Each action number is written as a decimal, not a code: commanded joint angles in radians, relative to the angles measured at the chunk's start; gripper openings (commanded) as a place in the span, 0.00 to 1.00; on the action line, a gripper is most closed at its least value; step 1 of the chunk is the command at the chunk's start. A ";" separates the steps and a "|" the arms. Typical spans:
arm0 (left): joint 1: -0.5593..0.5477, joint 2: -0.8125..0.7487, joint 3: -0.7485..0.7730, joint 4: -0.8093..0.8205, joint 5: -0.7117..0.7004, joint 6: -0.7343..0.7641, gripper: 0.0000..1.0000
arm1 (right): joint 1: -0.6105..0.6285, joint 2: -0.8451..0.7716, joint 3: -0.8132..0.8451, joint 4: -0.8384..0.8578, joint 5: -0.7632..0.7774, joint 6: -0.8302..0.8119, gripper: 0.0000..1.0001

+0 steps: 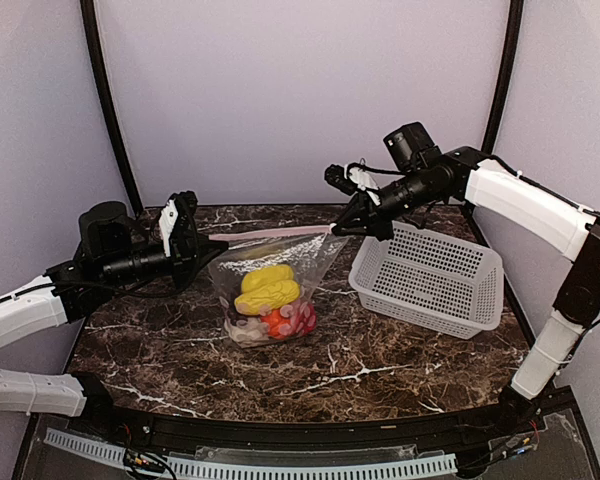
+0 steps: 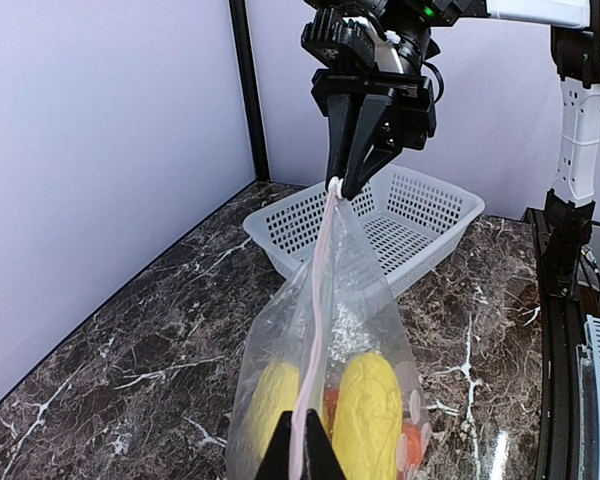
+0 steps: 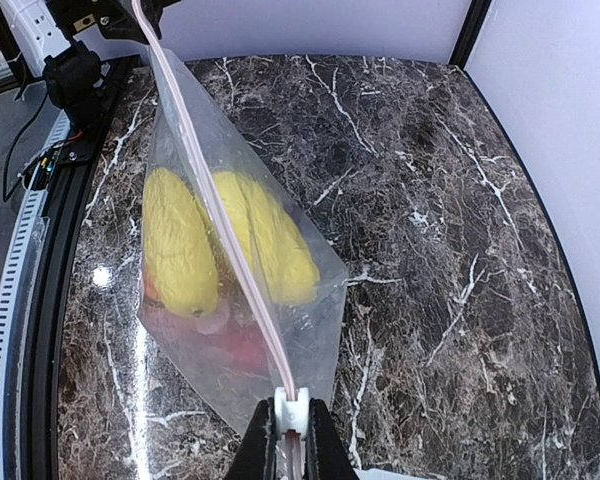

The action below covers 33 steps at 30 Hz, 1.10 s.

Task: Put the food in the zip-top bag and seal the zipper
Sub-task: Zip the zipper on the zipper food storage bag.

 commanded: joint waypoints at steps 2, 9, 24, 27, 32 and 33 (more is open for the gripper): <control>0.025 -0.033 -0.011 -0.027 -0.032 0.005 0.01 | -0.081 -0.030 -0.018 -0.067 0.127 -0.004 0.00; 0.027 -0.032 -0.009 -0.032 -0.037 0.005 0.01 | -0.084 -0.016 -0.011 -0.078 0.147 -0.017 0.00; 0.035 0.004 -0.005 -0.007 -0.039 0.001 0.01 | -0.096 0.011 0.027 -0.106 0.127 -0.029 0.02; 0.058 0.045 0.033 0.021 -0.039 0.000 0.01 | -0.096 0.029 0.074 -0.103 0.135 -0.041 0.02; 0.134 0.239 0.192 0.068 0.033 -0.026 0.01 | -0.116 0.128 0.292 -0.098 0.143 -0.054 0.01; 0.156 0.265 0.216 0.073 0.045 -0.029 0.01 | -0.125 0.154 0.343 -0.096 0.139 -0.052 0.01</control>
